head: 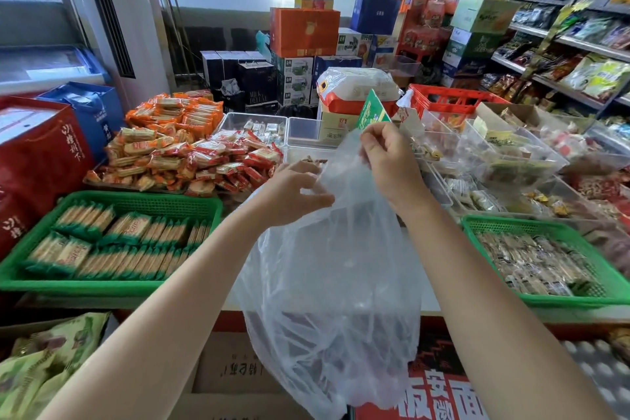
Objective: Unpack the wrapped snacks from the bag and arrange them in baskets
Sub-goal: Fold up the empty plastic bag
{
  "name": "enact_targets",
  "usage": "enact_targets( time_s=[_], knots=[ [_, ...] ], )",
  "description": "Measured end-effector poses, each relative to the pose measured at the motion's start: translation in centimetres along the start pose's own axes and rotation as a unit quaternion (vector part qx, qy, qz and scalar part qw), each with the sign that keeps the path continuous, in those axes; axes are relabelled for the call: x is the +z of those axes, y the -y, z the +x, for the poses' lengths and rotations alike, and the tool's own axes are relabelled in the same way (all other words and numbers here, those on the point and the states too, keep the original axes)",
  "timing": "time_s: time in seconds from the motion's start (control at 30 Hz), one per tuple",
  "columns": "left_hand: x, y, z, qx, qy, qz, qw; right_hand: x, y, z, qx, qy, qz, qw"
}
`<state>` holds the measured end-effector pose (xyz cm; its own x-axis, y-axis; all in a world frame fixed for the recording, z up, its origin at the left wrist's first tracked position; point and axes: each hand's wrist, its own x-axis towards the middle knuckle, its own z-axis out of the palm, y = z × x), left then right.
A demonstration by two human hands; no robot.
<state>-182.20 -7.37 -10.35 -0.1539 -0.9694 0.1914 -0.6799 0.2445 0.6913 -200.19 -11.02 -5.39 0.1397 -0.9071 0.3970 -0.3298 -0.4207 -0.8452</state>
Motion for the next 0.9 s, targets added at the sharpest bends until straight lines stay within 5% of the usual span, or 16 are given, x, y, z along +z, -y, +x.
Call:
enact_targets(
  time_s=[0.2,0.47,0.6,0.77,0.9],
  knots=[
    [-0.6,-0.1,-0.4,0.072,-0.161,-0.059,0.983,-0.7,-0.2,0.0,0.032,0.059,-0.035,0.997],
    [-0.4,-4.2,-1.0,-0.016,-0.047,-0.288,0.956,1.2,0.8,-1.1,-0.01,0.06,0.028,0.998],
    [0.8,-2.4,-2.2,-0.089,0.072,-0.215,0.97,0.4,0.1,-0.5,-0.018,-0.013,0.091,0.996],
    [1.4,0.1,-2.4,-0.169,0.124,-0.01,0.978,-2.4,-2.7,-0.2,-0.007,-0.096,0.041,0.995],
    [2.9,-1.1,-1.1,-0.065,-0.073,-0.041,0.994,-2.8,-3.6,-1.7,0.011,-0.002,0.014,1.0]
  ],
)
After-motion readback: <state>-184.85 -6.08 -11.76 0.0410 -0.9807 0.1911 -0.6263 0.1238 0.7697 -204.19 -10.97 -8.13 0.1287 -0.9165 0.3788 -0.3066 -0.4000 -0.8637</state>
